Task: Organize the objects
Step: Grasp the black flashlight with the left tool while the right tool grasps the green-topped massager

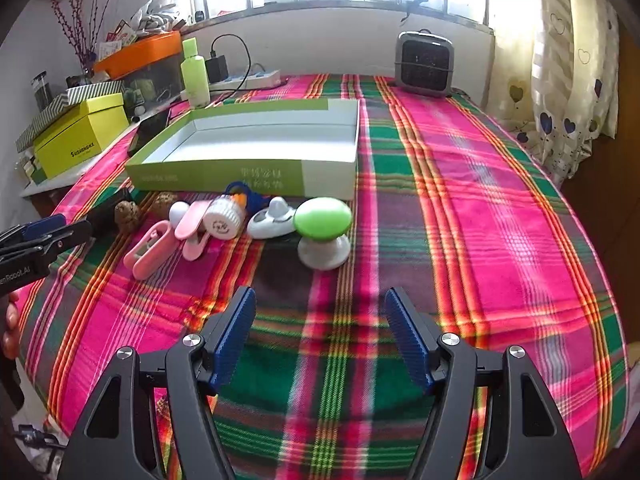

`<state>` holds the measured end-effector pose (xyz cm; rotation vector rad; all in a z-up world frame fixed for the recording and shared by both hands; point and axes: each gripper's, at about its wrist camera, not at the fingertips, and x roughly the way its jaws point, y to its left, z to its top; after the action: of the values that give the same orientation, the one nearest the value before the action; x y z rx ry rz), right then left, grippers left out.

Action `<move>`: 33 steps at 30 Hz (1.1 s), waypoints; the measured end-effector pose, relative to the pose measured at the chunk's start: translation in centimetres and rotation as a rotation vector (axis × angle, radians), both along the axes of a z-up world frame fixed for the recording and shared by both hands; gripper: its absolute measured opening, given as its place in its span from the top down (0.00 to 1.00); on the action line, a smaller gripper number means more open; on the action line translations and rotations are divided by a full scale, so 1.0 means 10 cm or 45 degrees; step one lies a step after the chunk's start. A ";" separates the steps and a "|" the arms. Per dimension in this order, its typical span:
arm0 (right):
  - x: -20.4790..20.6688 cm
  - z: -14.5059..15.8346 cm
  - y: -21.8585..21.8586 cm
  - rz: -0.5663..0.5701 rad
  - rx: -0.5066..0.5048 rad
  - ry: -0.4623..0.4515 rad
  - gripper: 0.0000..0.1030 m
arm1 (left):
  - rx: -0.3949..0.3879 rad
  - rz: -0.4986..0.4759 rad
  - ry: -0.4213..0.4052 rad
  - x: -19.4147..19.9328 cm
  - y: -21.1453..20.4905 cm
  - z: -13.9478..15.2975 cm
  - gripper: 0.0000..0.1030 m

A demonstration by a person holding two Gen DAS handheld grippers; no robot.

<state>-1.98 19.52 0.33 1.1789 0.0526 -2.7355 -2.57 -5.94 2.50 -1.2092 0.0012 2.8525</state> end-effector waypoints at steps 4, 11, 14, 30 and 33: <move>-0.07 0.03 0.04 0.014 0.014 0.014 0.34 | -0.110 -0.042 0.041 -0.04 0.06 0.02 0.26; -0.22 0.02 0.07 0.035 0.039 -0.005 0.34 | -0.119 -0.071 -0.012 -0.20 0.09 -0.07 0.26; -0.29 0.02 0.07 0.046 0.046 -0.012 0.34 | -0.118 -0.065 -0.026 -0.24 0.08 -0.09 0.26; -0.50 0.02 0.05 0.108 0.036 -0.044 0.47 | -0.109 -0.054 -0.079 -0.49 0.04 -0.17 0.33; -0.54 0.02 0.04 0.119 0.027 -0.048 0.50 | -0.102 -0.068 -0.088 -0.53 0.06 -0.18 0.37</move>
<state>-7.33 19.87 0.51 1.2020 0.1295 -2.6372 -7.86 -5.38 0.66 -1.3016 0.1446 2.7883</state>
